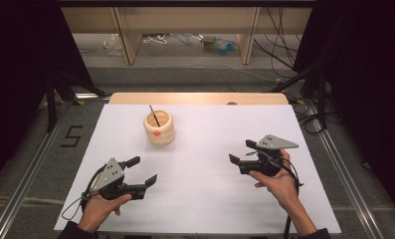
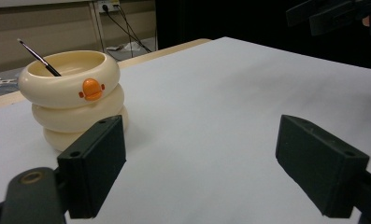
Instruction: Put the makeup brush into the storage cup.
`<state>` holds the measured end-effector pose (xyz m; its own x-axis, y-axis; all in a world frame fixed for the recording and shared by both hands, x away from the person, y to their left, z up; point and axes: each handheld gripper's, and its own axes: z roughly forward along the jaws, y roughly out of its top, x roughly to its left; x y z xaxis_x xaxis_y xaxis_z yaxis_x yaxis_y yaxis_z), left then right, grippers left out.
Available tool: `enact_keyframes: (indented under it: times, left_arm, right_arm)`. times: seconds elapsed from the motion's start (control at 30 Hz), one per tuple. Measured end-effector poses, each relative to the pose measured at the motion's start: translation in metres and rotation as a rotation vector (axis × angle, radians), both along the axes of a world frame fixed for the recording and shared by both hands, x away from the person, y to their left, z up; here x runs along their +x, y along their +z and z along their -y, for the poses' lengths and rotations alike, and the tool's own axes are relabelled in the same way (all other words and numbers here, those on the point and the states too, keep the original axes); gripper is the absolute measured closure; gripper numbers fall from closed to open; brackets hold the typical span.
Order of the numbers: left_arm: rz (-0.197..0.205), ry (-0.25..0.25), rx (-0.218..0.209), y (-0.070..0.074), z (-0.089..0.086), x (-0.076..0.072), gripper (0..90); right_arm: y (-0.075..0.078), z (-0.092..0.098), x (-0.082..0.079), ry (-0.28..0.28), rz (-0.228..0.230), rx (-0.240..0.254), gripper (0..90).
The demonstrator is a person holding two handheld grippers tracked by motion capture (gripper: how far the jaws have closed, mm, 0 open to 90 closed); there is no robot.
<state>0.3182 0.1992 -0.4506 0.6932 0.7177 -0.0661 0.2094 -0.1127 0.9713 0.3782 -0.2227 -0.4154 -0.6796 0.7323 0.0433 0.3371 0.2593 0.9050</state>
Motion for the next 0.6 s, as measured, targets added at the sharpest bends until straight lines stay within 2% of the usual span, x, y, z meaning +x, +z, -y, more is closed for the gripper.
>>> enact_keyframes:
  times: [0.1,0.2,0.23,0.47,0.5,0.53,0.57,0.6]
  left_arm:
    - [-0.009,0.009,-0.016,0.0,0.001,0.0,16.2]
    - [-0.002,0.005,-0.006,0.0,0.0,0.0,16.2]
    - [-0.002,0.004,-0.006,0.0,0.0,0.0,16.2]
    - [-0.002,0.008,-0.013,0.0,0.0,0.0,16.2]
    - [-0.002,0.008,-0.012,0.0,0.0,0.0,16.2]
    - [-0.001,0.007,-0.009,0.0,0.0,0.0,16.2]
    - [0.002,0.009,-0.044,0.0,0.002,0.0,16.2]
    - [0.003,0.008,-0.031,0.0,0.001,0.0,16.2]
  right_arm:
    - [-0.003,0.003,-0.004,0.002,-0.012,-0.006,19.5]
    - [-0.006,0.004,-0.007,0.012,-0.004,-0.009,18.3]
    - [-0.006,0.005,-0.008,0.011,-0.014,-0.02,18.2]
    - [-0.007,0.007,-0.017,0.015,0.006,0.009,18.2]
    - [-0.007,0.008,-0.018,0.014,-0.007,0.002,18.2]
    - [-0.008,0.008,-0.019,0.018,0.0,0.003,18.2]
    - [-0.008,0.008,-0.021,0.018,-0.008,0.009,18.2]
    - [-0.009,0.008,-0.022,0.017,-0.018,0.009,18.2]
